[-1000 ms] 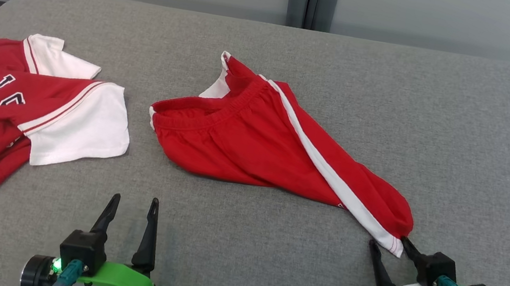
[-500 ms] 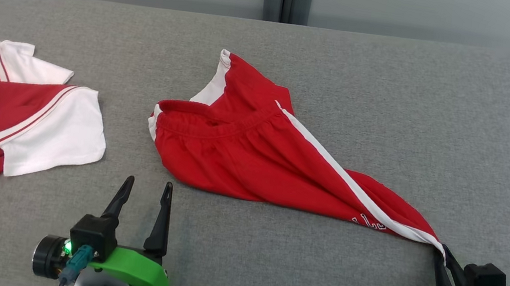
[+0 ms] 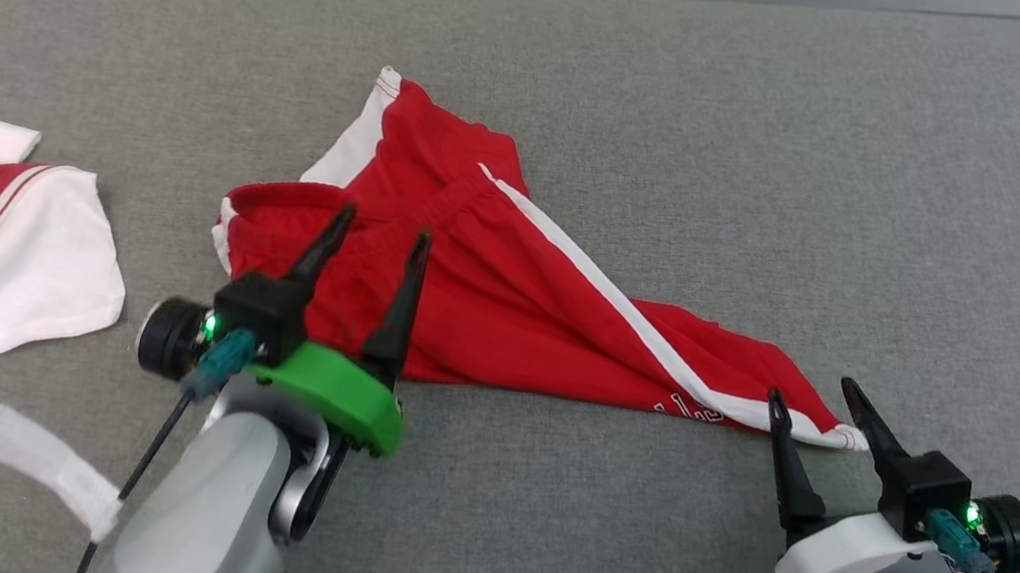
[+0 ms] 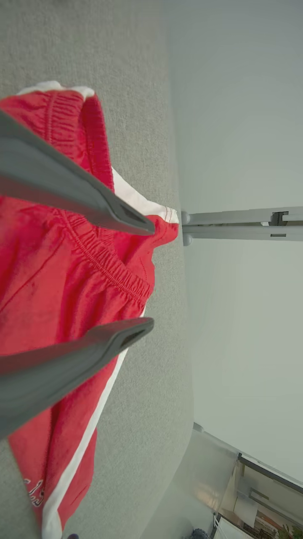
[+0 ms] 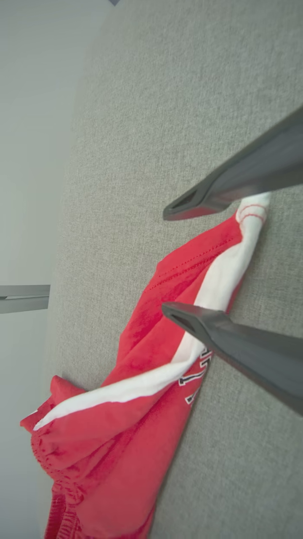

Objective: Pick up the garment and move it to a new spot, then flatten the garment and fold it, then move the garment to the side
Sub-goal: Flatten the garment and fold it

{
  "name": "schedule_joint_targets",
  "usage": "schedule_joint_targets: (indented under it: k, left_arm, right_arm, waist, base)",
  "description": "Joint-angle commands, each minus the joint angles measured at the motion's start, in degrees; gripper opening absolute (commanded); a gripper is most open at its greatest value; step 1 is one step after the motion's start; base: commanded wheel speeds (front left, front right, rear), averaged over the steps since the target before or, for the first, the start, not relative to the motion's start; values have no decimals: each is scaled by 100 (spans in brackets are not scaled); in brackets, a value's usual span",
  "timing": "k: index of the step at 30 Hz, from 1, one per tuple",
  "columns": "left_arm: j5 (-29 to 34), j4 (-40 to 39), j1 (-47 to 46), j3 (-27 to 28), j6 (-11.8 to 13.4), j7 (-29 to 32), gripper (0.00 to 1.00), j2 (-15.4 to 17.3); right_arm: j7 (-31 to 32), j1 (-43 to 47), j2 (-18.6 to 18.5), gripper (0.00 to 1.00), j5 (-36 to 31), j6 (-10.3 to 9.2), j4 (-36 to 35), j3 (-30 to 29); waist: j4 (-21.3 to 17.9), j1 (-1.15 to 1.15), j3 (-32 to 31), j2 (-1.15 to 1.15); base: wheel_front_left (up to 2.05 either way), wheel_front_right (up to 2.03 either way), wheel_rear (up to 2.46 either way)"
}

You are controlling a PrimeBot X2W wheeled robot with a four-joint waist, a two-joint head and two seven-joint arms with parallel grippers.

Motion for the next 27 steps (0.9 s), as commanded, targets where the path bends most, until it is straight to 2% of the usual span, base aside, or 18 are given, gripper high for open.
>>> schedule_joint_targets:
  k: [1,9,14,20,26,27]
  left_arm:
    - [-3,201,-363,-56,-46,1,100,19]
    - [-332,1757,-1973,-424,-205,49,100,19]
    - [-588,2578,-2640,-683,-253,567,100,21]
    - [-914,3093,-2892,-957,-264,1151,100,20]
    - [-1228,3144,-2934,-1261,-201,1597,100,20]
    - [-1366,3104,-2952,-1375,-152,1759,97,20]
  right_arm:
    - [-1,-114,0,100,50,-10,-67,63]
    - [-1,-348,47,100,148,-10,-180,438]
    - [-1,-345,61,100,165,-9,-144,535]
    - [-1,-229,64,100,184,-10,-130,513]
    - [-1,-208,62,100,231,-10,-113,530]
    - [-1,-229,61,100,229,-10,-104,557]
  waist:
    - [-288,0,315,0]
    - [-651,0,617,0]
    - [-757,0,634,0]
    - [-741,0,549,0]
    - [-619,0,464,0]
    - [-579,0,444,0]
  base:
    - [0,0,0]
    - [0,0,0]
    - [0,0,0]
    - [0,0,0]
    - [0,0,0]
    - [0,0,0]
